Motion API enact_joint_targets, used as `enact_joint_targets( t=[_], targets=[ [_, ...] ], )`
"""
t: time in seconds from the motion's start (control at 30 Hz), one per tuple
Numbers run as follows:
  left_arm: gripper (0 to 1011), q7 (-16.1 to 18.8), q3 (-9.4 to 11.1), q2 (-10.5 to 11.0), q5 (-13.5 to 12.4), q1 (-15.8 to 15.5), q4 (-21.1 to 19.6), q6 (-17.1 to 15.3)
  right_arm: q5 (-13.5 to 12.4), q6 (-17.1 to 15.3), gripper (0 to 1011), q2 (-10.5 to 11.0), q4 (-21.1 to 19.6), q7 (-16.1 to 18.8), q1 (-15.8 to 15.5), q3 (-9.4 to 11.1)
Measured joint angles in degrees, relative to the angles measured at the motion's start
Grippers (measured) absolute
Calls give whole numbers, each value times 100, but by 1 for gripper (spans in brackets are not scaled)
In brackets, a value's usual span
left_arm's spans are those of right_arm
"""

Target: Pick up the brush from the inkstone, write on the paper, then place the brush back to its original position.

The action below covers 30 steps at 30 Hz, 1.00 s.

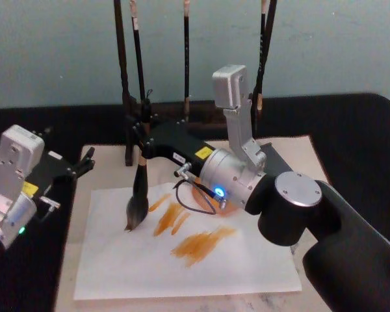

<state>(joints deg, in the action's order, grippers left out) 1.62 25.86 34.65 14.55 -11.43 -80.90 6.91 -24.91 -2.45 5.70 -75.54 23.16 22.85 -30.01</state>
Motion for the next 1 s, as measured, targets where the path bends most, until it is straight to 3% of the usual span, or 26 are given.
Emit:
enact_joint_targets(
  t=[0.43,1.0],
  targets=[
    [1001,0,0,0,0,0,0,0,6,0,176,53,10,29,0,-75],
    [1001,0,0,0,0,0,0,0,50,80,176,124,12,-35,-22,12]
  ],
)
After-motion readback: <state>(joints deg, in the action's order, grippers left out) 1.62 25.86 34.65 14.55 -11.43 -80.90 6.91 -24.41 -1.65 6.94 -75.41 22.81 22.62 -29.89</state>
